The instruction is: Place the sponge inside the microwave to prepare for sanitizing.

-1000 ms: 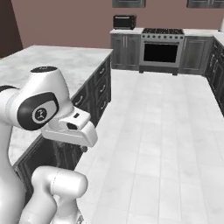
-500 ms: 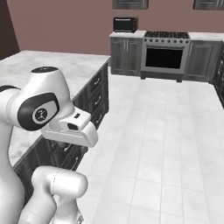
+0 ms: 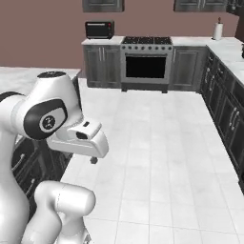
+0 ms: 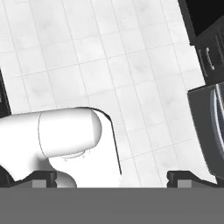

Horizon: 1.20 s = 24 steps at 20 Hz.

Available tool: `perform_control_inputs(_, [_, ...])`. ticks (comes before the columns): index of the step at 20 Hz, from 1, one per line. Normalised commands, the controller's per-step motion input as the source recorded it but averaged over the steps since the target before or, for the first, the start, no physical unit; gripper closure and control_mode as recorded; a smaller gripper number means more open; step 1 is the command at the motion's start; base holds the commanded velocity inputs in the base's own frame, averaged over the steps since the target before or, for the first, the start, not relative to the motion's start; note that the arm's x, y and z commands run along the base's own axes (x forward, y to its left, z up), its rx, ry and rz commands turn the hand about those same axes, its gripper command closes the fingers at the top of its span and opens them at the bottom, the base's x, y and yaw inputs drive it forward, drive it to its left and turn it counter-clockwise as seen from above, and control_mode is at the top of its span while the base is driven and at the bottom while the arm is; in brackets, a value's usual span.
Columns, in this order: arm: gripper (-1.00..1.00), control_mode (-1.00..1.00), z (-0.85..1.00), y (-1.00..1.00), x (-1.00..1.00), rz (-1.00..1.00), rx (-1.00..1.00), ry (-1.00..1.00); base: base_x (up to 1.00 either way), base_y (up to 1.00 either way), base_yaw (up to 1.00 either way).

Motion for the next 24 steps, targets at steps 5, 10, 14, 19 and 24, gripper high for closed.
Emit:
perform_control_inputs(5, [-1.0, 1.0, 0.0, 0.0, 0.0, 0.0, 0.0, 0.0, 0.53, -0.19, -0.64])
perform_control_inputs(10, [-1.0, 1.0, 0.0, 0.0, 0.0, 0.0, 0.0, 0.0, 0.43, 0.0, -0.71])
perform_control_inputs(14, [-1.0, 1.0, 0.0, 0.0, 0.0, 0.0, 0.0, 0.0, 0.46, 0.0, -0.75])
perform_control_inputs(19, [-1.0, 1.0, 0.0, 0.0, 0.0, 0.0, 0.0, 0.0, 0.58, 0.16, -0.73])
perform_control_inputs(24, [-1.0, 1.0, 0.0, 0.0, 0.0, 0.0, 0.0, 0.0, 0.8, 0.43, -0.65])
